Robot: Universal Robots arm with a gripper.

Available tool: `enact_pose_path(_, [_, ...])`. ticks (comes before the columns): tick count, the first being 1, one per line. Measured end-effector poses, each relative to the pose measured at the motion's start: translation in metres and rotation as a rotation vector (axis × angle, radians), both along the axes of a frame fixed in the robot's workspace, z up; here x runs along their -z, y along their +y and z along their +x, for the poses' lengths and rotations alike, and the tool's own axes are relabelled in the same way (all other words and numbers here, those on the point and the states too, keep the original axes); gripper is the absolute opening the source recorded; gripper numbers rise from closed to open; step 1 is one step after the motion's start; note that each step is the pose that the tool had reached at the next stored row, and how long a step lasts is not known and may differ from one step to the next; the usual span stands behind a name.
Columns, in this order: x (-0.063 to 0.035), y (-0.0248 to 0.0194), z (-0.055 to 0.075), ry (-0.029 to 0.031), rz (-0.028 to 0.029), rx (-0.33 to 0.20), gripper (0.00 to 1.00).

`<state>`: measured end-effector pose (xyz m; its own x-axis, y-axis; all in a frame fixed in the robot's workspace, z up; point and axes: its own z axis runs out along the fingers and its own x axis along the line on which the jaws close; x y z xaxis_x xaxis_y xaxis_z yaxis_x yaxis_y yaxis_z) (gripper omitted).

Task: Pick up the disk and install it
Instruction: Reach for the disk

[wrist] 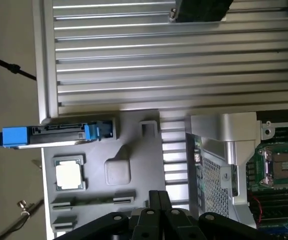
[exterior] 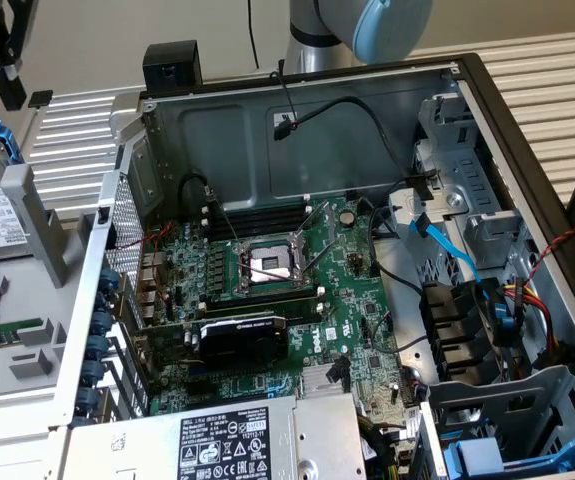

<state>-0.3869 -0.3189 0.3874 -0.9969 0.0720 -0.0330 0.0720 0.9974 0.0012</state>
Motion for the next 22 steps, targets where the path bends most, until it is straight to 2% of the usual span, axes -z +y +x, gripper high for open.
enact_pose_path(13, [0.0000, 0.0245, -0.055, 0.0017, -0.0014, 0.000, 0.11])
enact_pose_path(17, [0.0000, 0.0321, -0.072, 0.0045, -0.0031, 0.000, 0.11])
enact_pose_path(18, [0.0000, 0.0328, -0.075, 0.0081, -0.0031, 0.000, 0.11])
enact_pose_path(19, [0.0000, 0.0331, -0.078, 0.0164, -0.0030, 0.000, 0.11])
enact_pose_path(22, [0.0000, 0.0338, -0.085, 0.0496, -0.0031, 0.000, 0.11])
